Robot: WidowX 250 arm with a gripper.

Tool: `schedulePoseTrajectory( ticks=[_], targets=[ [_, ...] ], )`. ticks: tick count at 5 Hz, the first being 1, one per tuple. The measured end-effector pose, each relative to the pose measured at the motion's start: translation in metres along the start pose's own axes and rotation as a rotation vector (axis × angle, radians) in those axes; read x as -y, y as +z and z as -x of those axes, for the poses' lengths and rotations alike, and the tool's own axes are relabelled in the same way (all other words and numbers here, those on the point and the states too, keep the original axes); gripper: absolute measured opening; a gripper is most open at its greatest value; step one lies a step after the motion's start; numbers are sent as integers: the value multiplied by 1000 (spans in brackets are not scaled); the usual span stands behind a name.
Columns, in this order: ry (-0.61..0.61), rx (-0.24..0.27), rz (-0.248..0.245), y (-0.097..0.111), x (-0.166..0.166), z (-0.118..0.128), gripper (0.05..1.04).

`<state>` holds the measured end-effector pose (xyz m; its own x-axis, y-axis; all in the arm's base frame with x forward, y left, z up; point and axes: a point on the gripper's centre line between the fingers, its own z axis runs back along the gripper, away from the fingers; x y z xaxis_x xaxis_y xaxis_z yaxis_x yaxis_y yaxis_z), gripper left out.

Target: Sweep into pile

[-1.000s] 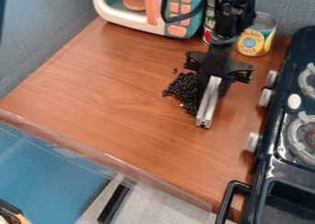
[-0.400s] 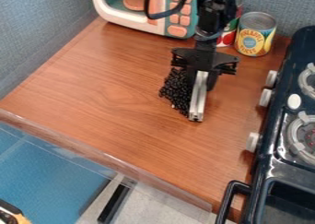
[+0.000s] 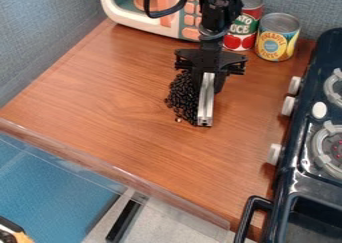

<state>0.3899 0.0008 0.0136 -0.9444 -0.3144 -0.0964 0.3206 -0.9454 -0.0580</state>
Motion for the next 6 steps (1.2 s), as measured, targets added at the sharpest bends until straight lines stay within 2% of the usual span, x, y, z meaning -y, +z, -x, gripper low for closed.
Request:
schedulePoseTrajectory(
  ticks=[3, 6],
  targets=[
    [41, -26, 15, -3, 32, -3, 377],
    [87, -30, 45, -4, 73, -10, 377]
  ],
)
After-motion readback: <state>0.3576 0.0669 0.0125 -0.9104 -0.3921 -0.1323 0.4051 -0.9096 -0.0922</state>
